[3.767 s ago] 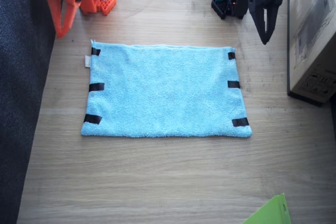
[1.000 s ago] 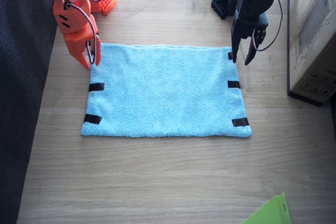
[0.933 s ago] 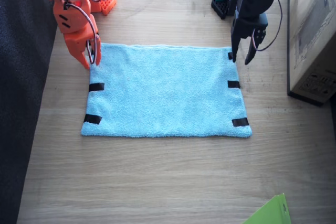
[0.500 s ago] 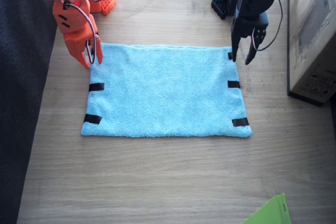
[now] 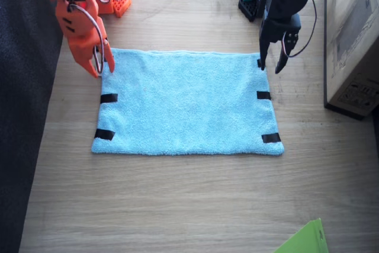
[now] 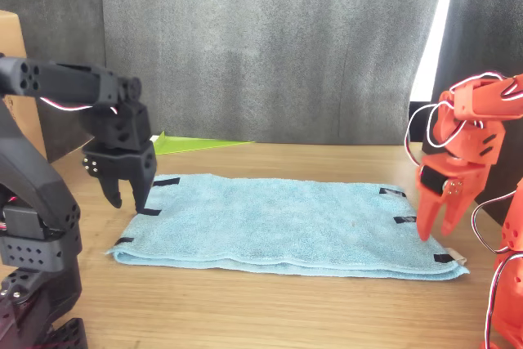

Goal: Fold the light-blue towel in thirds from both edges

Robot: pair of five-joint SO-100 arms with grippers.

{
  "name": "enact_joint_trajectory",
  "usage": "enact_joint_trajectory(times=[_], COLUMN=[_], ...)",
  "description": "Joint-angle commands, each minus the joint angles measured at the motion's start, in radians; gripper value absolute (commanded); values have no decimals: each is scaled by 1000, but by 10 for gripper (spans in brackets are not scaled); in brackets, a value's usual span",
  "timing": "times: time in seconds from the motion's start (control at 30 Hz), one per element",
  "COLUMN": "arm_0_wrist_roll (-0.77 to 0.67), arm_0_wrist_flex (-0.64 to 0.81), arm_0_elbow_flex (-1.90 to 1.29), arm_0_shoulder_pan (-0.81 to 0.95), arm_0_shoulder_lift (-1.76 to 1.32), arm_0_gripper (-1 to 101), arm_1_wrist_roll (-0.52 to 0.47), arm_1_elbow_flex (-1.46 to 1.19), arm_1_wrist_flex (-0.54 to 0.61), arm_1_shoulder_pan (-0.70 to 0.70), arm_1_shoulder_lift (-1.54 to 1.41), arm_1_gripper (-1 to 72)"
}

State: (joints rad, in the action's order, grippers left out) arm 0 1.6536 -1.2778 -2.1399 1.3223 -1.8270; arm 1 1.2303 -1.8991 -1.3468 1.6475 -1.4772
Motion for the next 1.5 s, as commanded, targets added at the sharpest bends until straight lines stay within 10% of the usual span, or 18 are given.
enact_joint_trajectory(times=[0.0,1.47], arm_0_wrist_roll=[12,75], arm_0_wrist_flex=[-3,-124], arm_0_elbow_flex=[-21,183], arm_0_shoulder_pan=[15,18], arm_0_shoulder_lift=[-23,354], arm_0_gripper=[213,189], arm_1_wrist_roll=[11,-3], arm_1_elbow_flex=[17,9], arm_1_wrist_flex=[-3,3], arm_1_shoulder_pan=[21,35], arm_1_shoulder_lift=[2,41], arm_1_gripper=[211,213])
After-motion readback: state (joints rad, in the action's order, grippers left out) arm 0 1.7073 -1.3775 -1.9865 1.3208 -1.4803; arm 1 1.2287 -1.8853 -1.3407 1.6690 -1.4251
